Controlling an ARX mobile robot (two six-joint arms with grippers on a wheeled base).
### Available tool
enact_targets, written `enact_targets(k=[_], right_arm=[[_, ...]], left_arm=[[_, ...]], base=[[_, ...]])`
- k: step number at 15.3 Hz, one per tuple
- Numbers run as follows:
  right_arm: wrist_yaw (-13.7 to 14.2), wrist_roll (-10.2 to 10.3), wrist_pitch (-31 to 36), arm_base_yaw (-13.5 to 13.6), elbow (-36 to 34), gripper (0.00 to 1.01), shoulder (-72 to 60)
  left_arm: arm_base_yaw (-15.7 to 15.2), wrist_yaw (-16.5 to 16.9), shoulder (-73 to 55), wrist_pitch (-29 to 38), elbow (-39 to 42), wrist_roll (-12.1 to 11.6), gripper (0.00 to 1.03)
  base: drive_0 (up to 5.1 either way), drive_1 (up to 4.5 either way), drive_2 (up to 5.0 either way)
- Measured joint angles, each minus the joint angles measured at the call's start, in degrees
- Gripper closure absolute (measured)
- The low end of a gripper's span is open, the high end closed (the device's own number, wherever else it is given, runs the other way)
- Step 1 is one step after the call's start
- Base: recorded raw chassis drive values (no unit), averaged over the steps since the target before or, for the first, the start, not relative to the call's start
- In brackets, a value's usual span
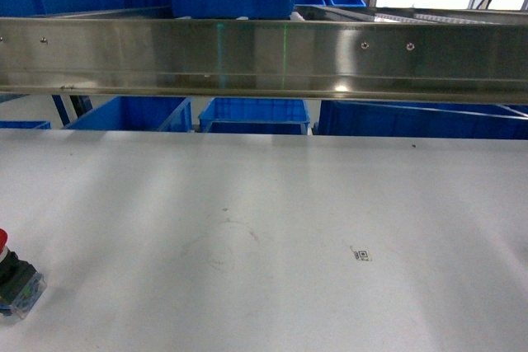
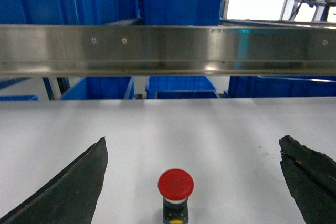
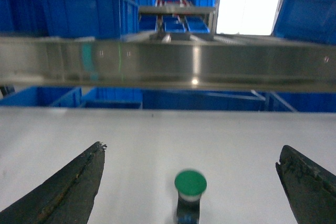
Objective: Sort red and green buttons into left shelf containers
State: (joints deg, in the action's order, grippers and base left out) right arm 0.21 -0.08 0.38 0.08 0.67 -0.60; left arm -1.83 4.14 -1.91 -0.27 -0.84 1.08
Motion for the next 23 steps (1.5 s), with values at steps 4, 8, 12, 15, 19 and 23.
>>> enact_targets(k=[4,8,12,15,19,23], right_arm=[[7.39,0.44,47.74,0.83,14.67,0.03,-57.66],[7.89,0.44,50.62,0.24,19.02,0.03,-70.42],[7.78,0.92,52.87,-0.72,13.92,0.03,-71.65],[7.21,1.18,54.51,-2.05,13.0,0.03,-73.18],[7.23,1.86,57.31,-3.26,12.79,0.03,-74.71],[3.54,3.23,61.2,-3.91,12.11,0.03,-82.75]], left_arm=[[-3.48,9.44,-52.98,34.58,-14.23,3.45,0.05],[-2.71,6.62,-69.81,36.89,-20.02,4.15,0.05],[-2.71,6.62,-68.98,37.35,-21.0,4.5,0.05],[-2.71,6.62,-68.96,37.46,-21.0,4.52,0.05],[-2.71,6.6,-68.98,37.38,-21.0,4.52,0.05],[-2.71,6.6,-68.98,37.42,-21.0,4.52,0.05]], base=[[0.0,0.0,0.0],[0.0,0.0,0.0],[0.0,0.0,0.0],[0.0,0.0,0.0],[0.0,0.0,0.0],[0.0,0.0,0.0]])
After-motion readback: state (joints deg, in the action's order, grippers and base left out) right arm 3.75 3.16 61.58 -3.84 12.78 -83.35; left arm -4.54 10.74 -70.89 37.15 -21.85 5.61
